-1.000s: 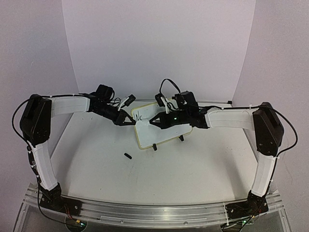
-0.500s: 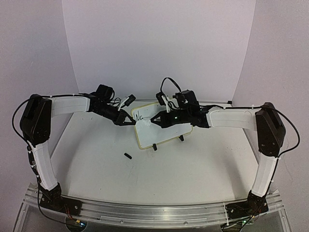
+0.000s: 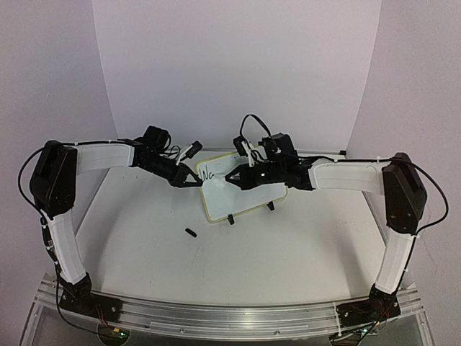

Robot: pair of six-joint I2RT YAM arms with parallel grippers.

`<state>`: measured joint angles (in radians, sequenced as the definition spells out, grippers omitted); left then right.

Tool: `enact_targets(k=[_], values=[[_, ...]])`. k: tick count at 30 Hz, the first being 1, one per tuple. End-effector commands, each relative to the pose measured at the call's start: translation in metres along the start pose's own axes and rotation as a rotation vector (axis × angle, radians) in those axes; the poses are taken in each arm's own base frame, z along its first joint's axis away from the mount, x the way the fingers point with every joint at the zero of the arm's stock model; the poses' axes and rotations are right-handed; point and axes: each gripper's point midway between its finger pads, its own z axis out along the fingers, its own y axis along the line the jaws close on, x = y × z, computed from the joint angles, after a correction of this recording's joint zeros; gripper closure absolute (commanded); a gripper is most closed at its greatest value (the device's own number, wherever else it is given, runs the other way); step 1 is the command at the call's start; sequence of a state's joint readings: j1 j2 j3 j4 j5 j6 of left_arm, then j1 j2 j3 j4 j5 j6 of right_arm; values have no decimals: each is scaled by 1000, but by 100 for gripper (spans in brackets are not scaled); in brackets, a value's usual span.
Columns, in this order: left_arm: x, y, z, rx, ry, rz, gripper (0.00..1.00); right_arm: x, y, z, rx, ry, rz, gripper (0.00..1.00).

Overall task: Write a sentence on the whiteboard
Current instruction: Write on the whiteboard with the whiteboard.

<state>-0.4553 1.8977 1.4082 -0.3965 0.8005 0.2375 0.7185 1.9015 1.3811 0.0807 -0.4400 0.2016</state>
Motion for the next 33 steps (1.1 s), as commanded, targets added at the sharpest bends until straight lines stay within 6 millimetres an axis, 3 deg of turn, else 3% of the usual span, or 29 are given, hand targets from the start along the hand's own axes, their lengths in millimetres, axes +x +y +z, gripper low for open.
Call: enact_targets(k=[1,18,24,33], values=[[36,-9,19,32,130,-74,100,-22,0,-7,16,-59,-25,100],[36,-9,20,34,132,-73,100,5,-7,0,17,-1,7,100],[36,-9,21,34,134,-75,100,0,-8,-6,37,-17,-3,100],[37,-9,21,35,136,-73,100,-24,6,-27,26,-77,-32,100]])
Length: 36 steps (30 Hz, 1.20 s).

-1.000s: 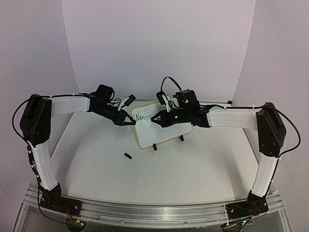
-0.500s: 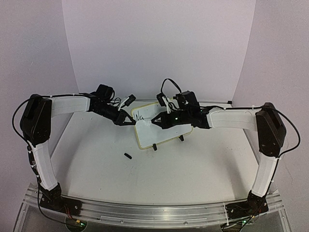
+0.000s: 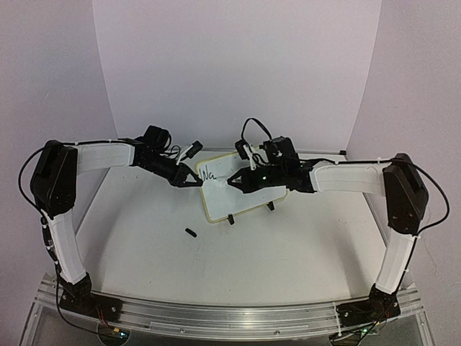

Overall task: Write a sentence on the whiteboard
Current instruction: Write on the whiteboard with the whiteboard.

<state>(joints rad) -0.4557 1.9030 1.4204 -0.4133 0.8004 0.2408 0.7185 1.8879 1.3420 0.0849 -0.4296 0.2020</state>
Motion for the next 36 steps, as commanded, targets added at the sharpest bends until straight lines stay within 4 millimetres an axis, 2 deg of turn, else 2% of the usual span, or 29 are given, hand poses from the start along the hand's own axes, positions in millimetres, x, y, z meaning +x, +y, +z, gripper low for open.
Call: enact_targets(k=[1,6,16,25,36], values=[[37,-9,21,32,129,-69,100,-38,11,-29,10,-103,-42,100],[37,-9,22,33,130,-69,100,-49,19,-38,-2,-132,-61,100],[39,-10,24,33,139,-69,100,-49,25,-26,-63,-113,-61,100],[39,-10,24,32,141,-67,100,-48,20,-15,-54,-104,-47,100],[40,-11,25,33,144,-64,100,-43,4,-5,9,-90,-26,100]])
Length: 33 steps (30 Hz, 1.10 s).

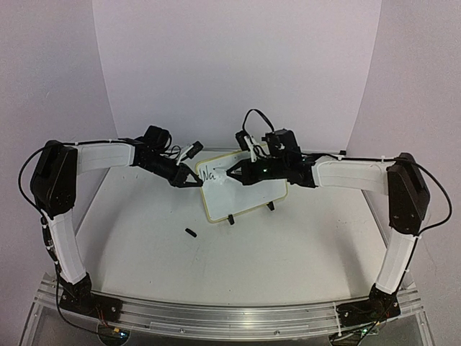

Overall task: Write a sentence on the whiteboard
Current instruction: Write on the whiteboard with the whiteboard.

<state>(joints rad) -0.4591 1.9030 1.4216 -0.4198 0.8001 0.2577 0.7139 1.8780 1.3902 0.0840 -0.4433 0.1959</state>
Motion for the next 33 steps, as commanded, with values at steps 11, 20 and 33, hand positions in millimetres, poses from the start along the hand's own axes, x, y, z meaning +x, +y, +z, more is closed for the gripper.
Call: enact_targets(k=[11,20,33], values=[[38,-10,24,28,139,-77,100,5,-12,1,57,9,15,100],[38,-10,24,29,139,-75,100,24,-13,-3,57,44,34,100],[39,-11,26,32,143,-75,100,-3,-4,-8,28,-34,26,100]])
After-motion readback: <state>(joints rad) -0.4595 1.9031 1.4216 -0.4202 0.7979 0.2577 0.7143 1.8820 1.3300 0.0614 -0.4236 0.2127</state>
